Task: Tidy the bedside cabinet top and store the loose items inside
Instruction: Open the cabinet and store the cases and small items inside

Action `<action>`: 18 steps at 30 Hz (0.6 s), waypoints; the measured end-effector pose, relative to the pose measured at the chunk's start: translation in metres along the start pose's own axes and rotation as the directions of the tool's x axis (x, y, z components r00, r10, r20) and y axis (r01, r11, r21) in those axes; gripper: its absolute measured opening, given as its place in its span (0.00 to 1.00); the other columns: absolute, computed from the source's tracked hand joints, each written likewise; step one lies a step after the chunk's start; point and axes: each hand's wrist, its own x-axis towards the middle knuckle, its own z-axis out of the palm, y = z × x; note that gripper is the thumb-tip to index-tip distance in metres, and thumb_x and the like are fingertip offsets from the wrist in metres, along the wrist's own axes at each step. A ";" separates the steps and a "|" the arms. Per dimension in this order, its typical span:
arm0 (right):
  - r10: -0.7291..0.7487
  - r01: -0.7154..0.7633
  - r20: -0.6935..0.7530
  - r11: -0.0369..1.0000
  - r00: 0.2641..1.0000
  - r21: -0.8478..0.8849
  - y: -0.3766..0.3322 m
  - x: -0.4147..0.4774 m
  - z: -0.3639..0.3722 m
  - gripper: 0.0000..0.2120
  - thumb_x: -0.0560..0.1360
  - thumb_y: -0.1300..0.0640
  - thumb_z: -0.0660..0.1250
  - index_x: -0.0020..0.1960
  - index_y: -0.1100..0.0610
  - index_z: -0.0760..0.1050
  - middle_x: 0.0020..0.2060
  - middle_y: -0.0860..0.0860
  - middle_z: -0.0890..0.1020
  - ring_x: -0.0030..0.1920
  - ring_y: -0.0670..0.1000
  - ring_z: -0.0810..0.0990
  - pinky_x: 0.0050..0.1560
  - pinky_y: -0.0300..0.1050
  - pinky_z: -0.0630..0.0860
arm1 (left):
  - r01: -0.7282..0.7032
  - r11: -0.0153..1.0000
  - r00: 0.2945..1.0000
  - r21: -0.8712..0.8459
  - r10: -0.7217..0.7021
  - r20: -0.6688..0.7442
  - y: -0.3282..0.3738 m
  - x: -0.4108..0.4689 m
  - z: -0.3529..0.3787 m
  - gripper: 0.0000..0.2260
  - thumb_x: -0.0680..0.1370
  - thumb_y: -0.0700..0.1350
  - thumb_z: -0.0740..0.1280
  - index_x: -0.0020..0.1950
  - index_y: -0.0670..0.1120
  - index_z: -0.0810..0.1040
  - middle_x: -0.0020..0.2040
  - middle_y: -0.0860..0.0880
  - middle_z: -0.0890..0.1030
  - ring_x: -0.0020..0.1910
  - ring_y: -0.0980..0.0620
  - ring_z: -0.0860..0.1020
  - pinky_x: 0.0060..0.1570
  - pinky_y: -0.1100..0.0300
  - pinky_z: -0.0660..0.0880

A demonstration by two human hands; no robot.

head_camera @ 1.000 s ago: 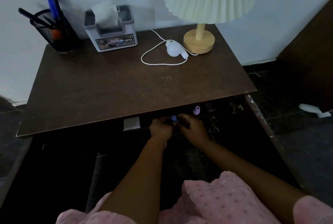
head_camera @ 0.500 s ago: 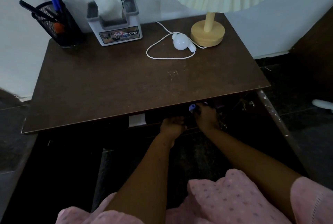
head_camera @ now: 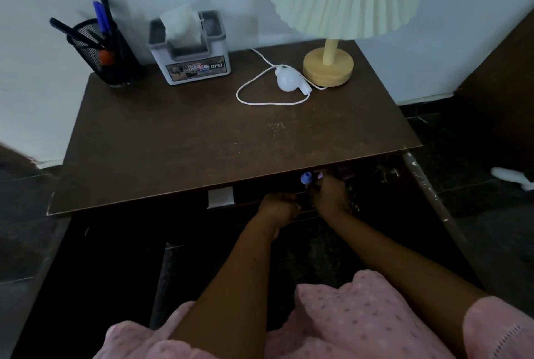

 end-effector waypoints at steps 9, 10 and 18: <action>-0.469 0.471 -0.083 0.882 0.879 0.013 -0.032 -0.064 -0.063 0.02 0.73 0.54 0.64 0.45 0.51 0.74 0.36 0.52 0.81 0.34 0.54 0.81 0.35 0.45 0.75 | -0.041 0.797 0.899 0.602 -0.234 0.370 0.059 -0.063 -0.036 0.16 0.80 0.47 0.60 0.67 0.45 0.73 0.64 0.47 0.76 0.44 0.55 0.75 0.55 0.57 0.69; -0.500 0.506 -0.121 0.862 0.858 0.026 -0.038 -0.065 -0.070 0.02 0.73 0.54 0.64 0.44 0.52 0.74 0.35 0.50 0.81 0.33 0.50 0.80 0.35 0.42 0.74 | -0.048 0.815 0.889 0.578 -0.229 0.396 0.068 -0.073 -0.042 0.16 0.80 0.47 0.59 0.66 0.45 0.73 0.62 0.48 0.77 0.43 0.56 0.75 0.52 0.59 0.69; -0.550 0.566 -0.236 0.824 0.801 -0.002 -0.100 -0.022 -0.093 0.02 0.75 0.60 0.63 0.45 0.57 0.74 0.39 0.50 0.78 0.40 0.50 0.77 0.43 0.50 0.76 | -0.362 0.910 0.925 -0.202 0.378 0.049 0.112 -0.109 -0.093 0.05 0.80 0.41 0.61 0.51 0.49 0.75 0.45 0.51 0.78 0.39 0.55 0.76 0.38 0.63 0.69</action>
